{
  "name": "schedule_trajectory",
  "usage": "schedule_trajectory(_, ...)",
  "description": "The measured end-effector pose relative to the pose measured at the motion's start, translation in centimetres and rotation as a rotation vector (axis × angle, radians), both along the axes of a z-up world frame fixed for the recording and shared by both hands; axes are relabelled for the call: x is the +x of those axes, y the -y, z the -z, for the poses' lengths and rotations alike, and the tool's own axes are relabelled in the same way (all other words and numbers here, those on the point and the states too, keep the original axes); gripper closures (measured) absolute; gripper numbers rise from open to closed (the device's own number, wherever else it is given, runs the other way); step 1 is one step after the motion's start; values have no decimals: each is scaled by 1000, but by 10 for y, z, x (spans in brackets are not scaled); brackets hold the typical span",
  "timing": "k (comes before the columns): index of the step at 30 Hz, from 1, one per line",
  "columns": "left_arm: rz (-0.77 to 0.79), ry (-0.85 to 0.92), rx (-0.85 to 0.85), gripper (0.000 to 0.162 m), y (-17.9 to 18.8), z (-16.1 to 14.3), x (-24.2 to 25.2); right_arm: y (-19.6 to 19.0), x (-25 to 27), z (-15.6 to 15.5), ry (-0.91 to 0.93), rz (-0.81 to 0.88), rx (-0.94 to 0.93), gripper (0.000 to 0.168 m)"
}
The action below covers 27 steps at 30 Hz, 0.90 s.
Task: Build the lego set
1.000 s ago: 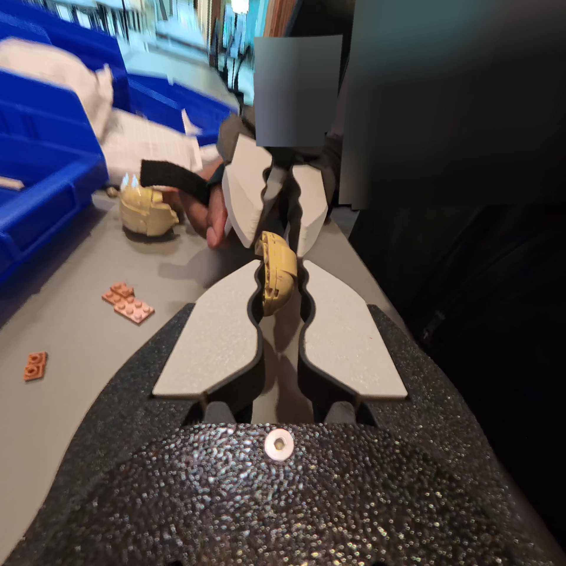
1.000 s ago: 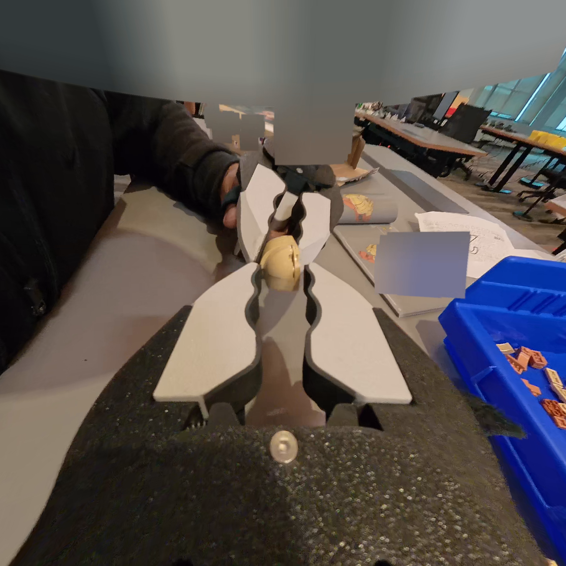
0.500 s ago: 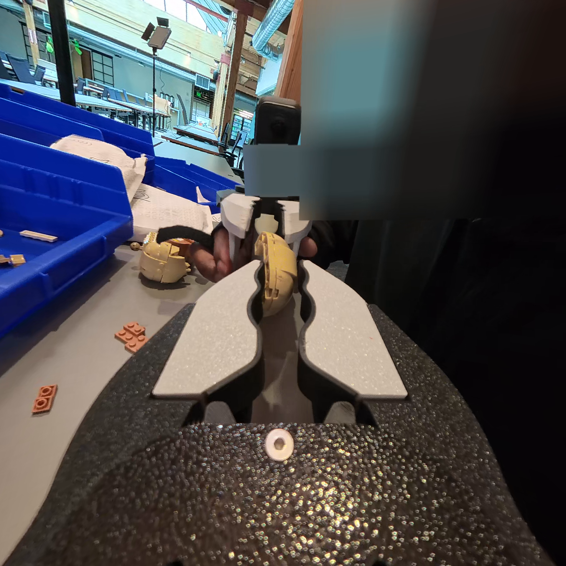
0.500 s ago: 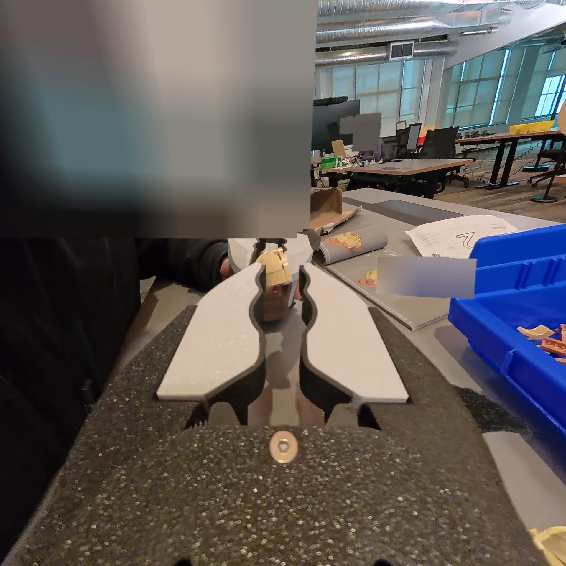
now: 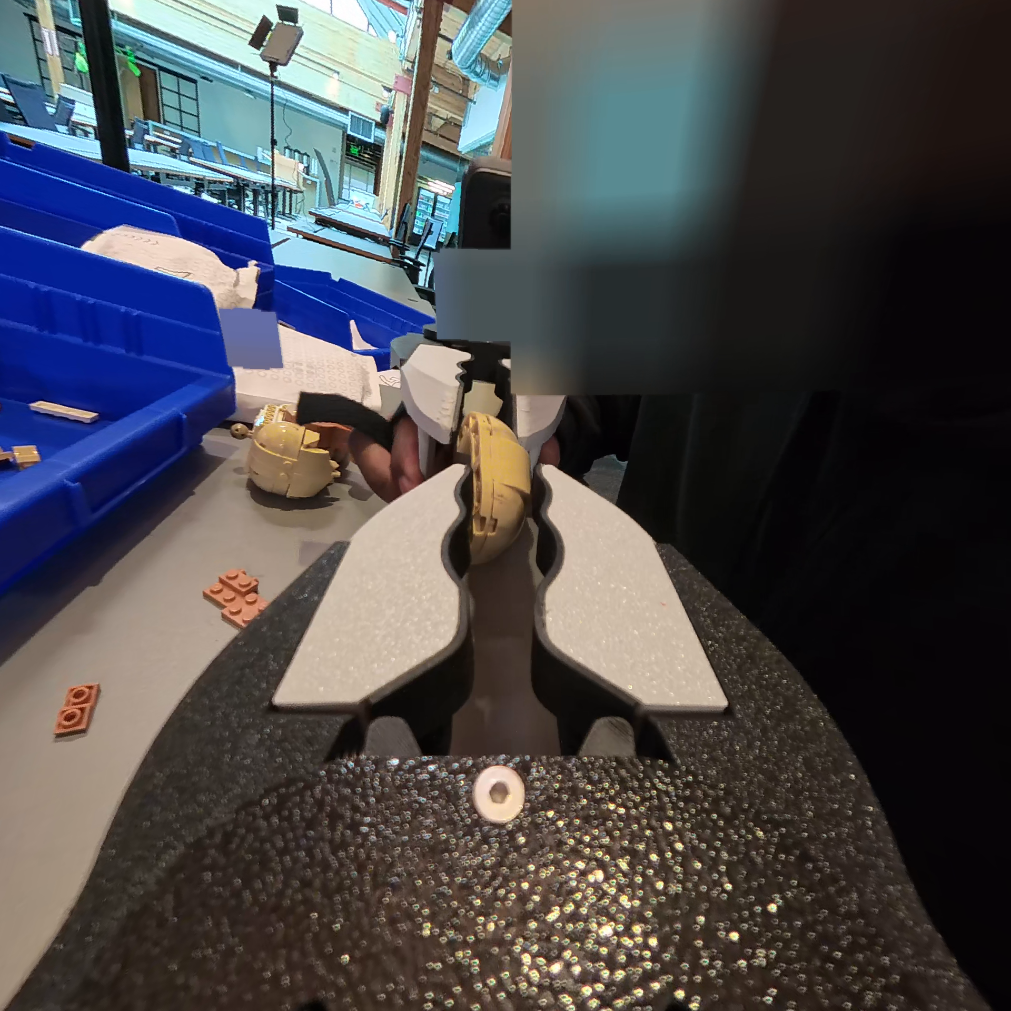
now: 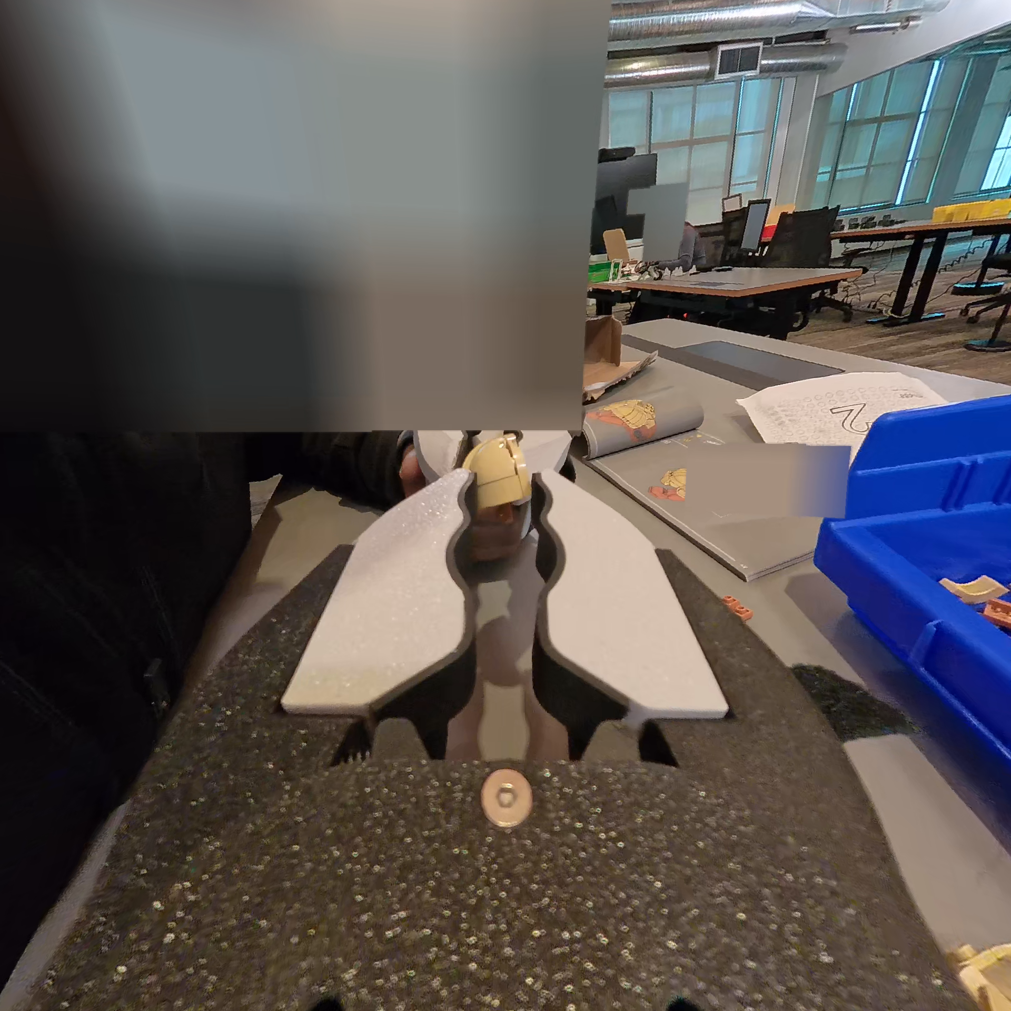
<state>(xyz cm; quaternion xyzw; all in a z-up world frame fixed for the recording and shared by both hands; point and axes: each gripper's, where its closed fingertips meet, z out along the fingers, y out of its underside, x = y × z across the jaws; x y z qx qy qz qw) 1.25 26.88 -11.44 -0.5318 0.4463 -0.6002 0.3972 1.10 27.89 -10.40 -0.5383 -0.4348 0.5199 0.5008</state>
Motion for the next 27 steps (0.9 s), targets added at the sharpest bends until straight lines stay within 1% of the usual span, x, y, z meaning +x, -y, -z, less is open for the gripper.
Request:
schedule_trajectory(8, -43, -43, 54, 143, -1, 4, 1, -1, 1, 4, 26, -13, -8, 150)
schedule_trajectory(15, -36, -47, 63, 143, 0, 4, 2, 1, 1, 4, 34, -26, 6, 151)
schedule_trajectory(18, -29, -40, 45, 143, -1, 4, 2, -1, 2, 4, 39, -6, 63, 150)
schedule_trajectory(19, -24, -37, 42, 143, -1, 3, 1, -2, 2, 3, 34, 15, 96, 148)
schedule_trajectory(20, -18, -28, 39, 143, 0, 2, 1, -3, 3, 2, 29, 43, 133, 141)
schedule_trajectory(23, 4, -13, 17, 143, 1, 0, 1, 0, 2, -1, 29, 50, 208, 129)
schedule_trajectory(26, 26, -12, -9, 143, 2, 0, 2, 1, -1, 3, 66, 70, 250, 122)
schedule_trajectory(27, 32, -18, -9, 143, 3, 1, 2, 1, -1, 4, 76, 74, 263, 123)
